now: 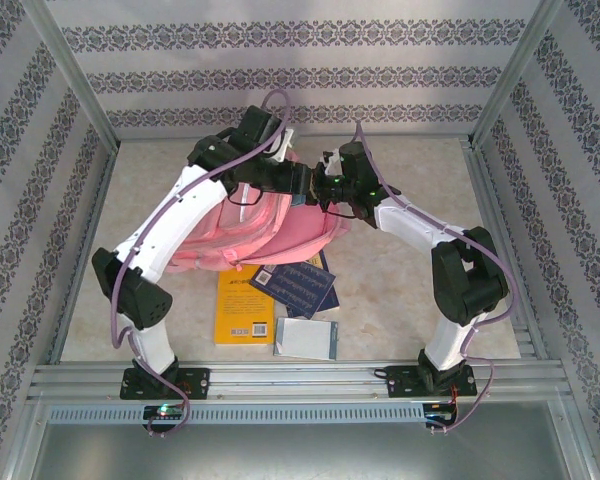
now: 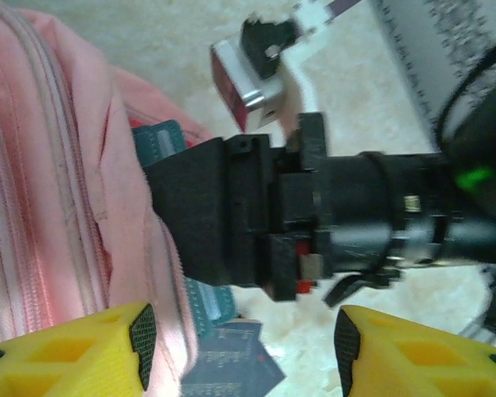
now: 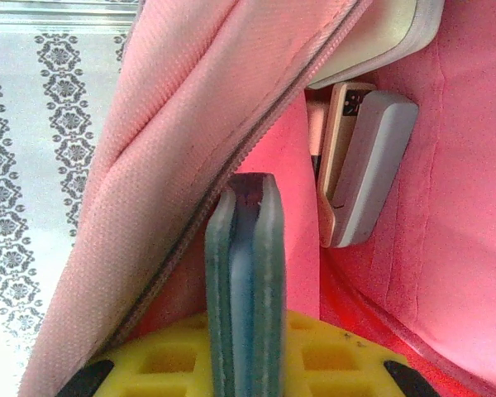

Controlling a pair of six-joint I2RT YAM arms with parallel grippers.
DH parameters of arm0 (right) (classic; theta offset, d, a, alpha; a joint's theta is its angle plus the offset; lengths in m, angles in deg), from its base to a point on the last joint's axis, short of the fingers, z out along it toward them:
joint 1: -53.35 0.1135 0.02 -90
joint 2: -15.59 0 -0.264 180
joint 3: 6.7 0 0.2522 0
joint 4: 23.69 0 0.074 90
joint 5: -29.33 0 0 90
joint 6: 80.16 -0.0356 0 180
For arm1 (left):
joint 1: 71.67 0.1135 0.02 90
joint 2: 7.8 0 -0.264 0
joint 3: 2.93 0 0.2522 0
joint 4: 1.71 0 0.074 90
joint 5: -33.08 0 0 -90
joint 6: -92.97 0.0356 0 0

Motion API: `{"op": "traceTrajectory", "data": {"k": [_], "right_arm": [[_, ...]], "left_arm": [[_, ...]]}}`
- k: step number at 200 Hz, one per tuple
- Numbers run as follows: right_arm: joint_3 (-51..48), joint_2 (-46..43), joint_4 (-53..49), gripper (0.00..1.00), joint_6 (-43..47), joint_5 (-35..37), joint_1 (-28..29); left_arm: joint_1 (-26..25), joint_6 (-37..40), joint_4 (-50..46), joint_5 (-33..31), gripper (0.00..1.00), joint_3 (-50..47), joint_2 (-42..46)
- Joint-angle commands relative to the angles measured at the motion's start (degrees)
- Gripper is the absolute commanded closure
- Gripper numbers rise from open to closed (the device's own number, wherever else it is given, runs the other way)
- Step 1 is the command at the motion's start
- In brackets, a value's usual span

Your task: Pack the student bag

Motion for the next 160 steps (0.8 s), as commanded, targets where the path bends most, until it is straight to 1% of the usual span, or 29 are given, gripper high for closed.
{"op": "traceTrajectory", "data": {"k": [1,16,31,59,70,90,108,129,133,160], "right_arm": [[2.7,-0.6,4.5,0.98,-0.9,-3.2,1.4],[2.4,-0.9,4.6,0.98,-1.1,-3.2,1.4],[1.9,-0.9,5.3,0.98,-1.4,-3.3,1.4],[1.4,-1.2,5.7,0.98,-1.6,-3.5,1.5],[1.2,-1.3,5.9,0.98,-1.8,-3.5,1.5],[1.0,-1.7,6.3,0.98,-2.1,-3.3,1.6],[0.5,-2.1,6.6,0.98,-2.2,-3.1,1.7],[-0.4,-2.9,6.1,0.98,-1.2,-2.4,1.6],[-0.6,-3.2,5.4,0.98,-0.5,-2.1,1.6],[-2.4,-5.7,-3.6,0.97,7.0,1.7,1.2]], "left_arm": [[-0.6,3.1,-5.1,-6.9,0.43,2.0,-0.1],[-0.5,3.9,-5.4,-8.9,0.44,1.9,0.3],[-0.5,4.4,-5.4,-9.3,0.44,1.3,0.2],[-0.5,4.1,-4.8,-8.0,0.44,-0.4,-0.6],[-0.5,4.0,-4.8,-8.0,0.45,-0.8,-0.7],[-0.5,4.5,-4.8,-8.9,0.59,-1.1,-0.8],[-0.6,4.6,-4.8,-9.5,0.8,-0.8,-0.6],[-0.6,4.1,-5.0,-9.7,0.98,0.0,-0.2],[-0.5,4.1,-4.8,-9.8,1.0,0.2,0.0],[-0.5,4.3,-5.3,-12.3,1.0,1.8,1.8]]}}
